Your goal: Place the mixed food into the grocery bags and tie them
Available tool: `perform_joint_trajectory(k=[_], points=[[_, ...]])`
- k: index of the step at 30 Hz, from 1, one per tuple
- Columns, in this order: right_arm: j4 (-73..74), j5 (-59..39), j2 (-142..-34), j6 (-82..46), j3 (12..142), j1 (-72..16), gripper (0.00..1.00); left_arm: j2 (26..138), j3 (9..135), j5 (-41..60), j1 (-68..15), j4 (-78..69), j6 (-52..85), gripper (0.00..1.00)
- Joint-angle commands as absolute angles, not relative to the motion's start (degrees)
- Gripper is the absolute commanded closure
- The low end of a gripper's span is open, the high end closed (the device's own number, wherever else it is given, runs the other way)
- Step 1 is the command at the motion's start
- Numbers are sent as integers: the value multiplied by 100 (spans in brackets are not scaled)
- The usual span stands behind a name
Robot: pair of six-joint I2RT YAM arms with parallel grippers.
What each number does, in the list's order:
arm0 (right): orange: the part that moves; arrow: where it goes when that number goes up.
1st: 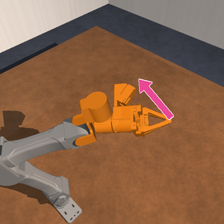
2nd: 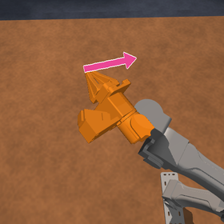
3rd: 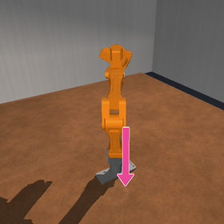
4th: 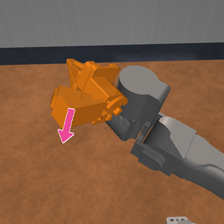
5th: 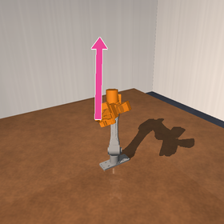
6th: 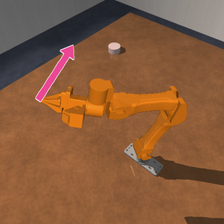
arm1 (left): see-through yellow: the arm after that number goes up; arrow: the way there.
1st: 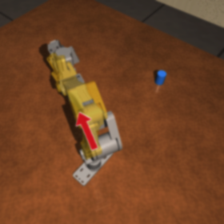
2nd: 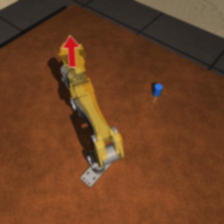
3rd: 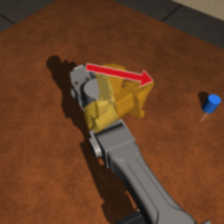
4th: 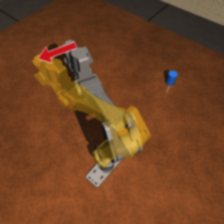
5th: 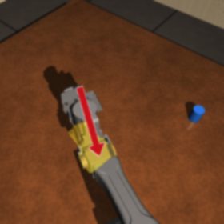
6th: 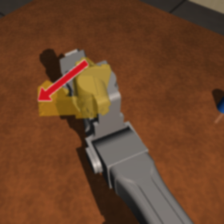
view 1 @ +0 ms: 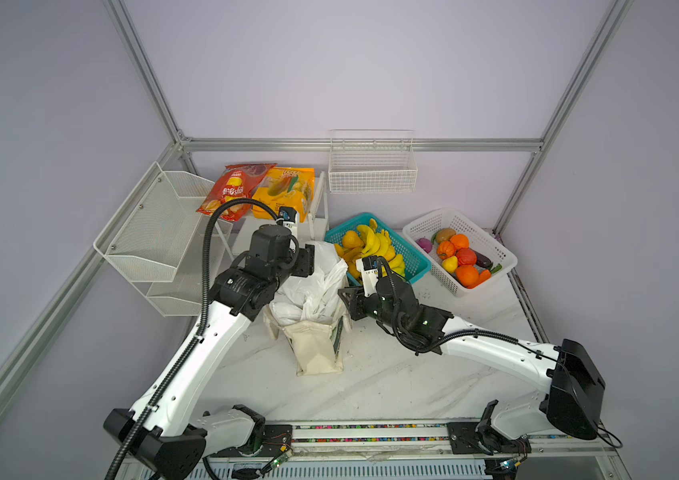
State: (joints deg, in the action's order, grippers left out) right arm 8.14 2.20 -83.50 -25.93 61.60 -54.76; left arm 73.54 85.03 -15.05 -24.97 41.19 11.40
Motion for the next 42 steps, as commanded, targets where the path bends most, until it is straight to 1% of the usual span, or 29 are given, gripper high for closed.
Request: perform_joint_trajectory(k=[1,2,3,8,13,22,25,27,30,32,35,36,38,42], points=[[818,309,-8271,-2608,6111,-5515,92,7612,8789,-1927,-2426,3937,976,35],[834,331,-8260,-2627,6074,-5512,97,7639,8691,-1872,-2417,3929,997,37],[851,357,-8233,-2643,6043,-5511,100,7632,8543,-1810,-2417,3903,1006,38],[985,428,-8117,-2672,5955,-5511,100,7604,7771,-1538,-2297,3795,1193,42],[954,461,-8073,-2632,5993,-5511,100,7824,7193,-1322,-2204,3808,1586,43],[969,466,-8090,-2593,6019,-5511,100,7971,6238,-823,-2206,3337,2036,43],[965,430,-8137,-2567,6039,-5511,100,8042,5991,-817,-2204,3111,2100,43],[993,396,-8163,-2566,6030,-5513,100,8200,5973,-831,-2206,3094,2109,41],[998,393,-8175,-2558,6012,-5511,100,8271,6135,-819,-2210,3139,2114,35],[967,451,-8120,-2558,5994,-5511,100,8149,6287,-753,-2206,3132,2134,30],[855,610,-7912,-2466,6006,-5515,100,7480,6472,-708,-2204,3016,2176,25],[784,668,-7902,-2409,6030,-5511,98,7303,6507,-701,-2206,2957,2178,25],[619,765,-7655,-2274,6120,-5511,84,6885,6498,-662,-2206,2721,2125,23],[358,838,-7615,-2189,6223,-5511,69,6304,6538,-767,-2206,2618,2013,19]])
